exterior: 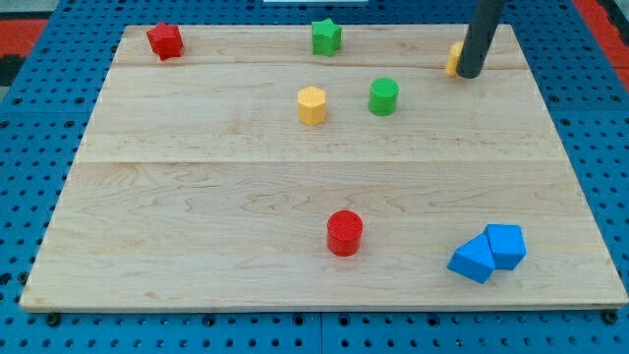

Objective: Move the red circle to the center left

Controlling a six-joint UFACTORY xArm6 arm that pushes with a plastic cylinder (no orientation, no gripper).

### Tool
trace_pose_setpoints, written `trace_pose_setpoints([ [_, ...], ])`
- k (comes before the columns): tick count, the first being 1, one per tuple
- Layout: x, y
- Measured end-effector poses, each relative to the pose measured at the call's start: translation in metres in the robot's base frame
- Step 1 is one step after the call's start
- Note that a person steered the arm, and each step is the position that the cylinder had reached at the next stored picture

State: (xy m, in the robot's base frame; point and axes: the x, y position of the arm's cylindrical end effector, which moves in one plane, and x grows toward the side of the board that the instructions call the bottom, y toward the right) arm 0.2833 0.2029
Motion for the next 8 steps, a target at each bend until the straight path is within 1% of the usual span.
trace_pose_setpoints([
  [1, -0.034, 0.0],
  [2, -0.037, -0.001],
  [3, 0.005, 0.018],
  [4, 0.008, 0.063],
  [7, 0.049, 0.067],
  [8, 0.069, 0.053],
])
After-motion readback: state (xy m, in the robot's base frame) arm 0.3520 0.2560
